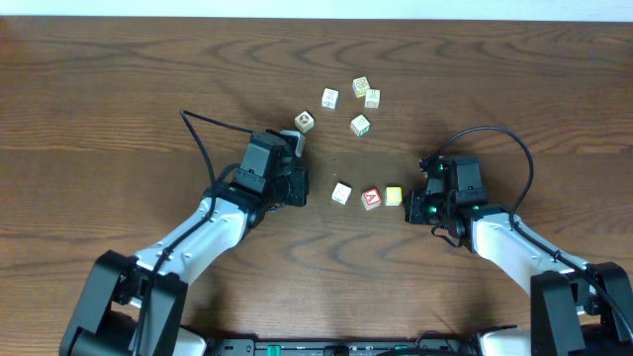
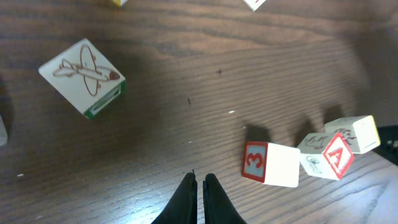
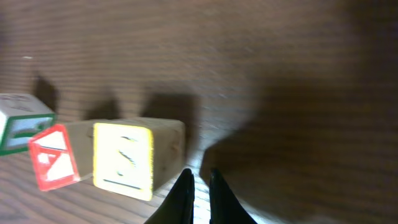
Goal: Lift 3 blocks
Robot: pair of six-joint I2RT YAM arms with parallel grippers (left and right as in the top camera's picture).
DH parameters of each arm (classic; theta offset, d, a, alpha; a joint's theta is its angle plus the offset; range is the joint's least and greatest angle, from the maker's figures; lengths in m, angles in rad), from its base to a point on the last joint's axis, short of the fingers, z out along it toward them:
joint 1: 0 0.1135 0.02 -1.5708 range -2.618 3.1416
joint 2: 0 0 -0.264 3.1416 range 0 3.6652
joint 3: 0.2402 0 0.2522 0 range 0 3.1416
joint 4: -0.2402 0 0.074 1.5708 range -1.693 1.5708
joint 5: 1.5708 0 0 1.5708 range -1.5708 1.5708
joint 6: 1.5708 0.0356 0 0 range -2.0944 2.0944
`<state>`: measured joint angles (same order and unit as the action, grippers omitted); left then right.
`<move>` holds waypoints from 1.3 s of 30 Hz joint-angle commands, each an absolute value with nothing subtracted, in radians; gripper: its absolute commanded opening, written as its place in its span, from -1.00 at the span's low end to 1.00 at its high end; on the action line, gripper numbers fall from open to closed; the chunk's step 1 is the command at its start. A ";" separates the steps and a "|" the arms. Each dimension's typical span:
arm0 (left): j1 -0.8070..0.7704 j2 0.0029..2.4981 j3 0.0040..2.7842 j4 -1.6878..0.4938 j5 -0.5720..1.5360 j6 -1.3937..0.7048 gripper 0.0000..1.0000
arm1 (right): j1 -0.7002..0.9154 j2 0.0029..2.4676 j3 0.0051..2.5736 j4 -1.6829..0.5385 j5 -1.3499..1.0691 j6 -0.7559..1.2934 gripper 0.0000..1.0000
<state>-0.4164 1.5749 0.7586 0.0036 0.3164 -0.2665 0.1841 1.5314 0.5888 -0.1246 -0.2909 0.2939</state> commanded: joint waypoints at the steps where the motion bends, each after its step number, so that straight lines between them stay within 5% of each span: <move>1: -0.422 1.602 0.752 0.006 0.329 -0.279 -0.86 | 0.177 1.536 0.587 -0.105 -0.349 0.264 -0.83; 39: -0.540 1.634 0.752 0.039 0.300 -0.382 -0.85 | 0.239 1.536 0.587 -0.147 -0.344 0.257 -0.92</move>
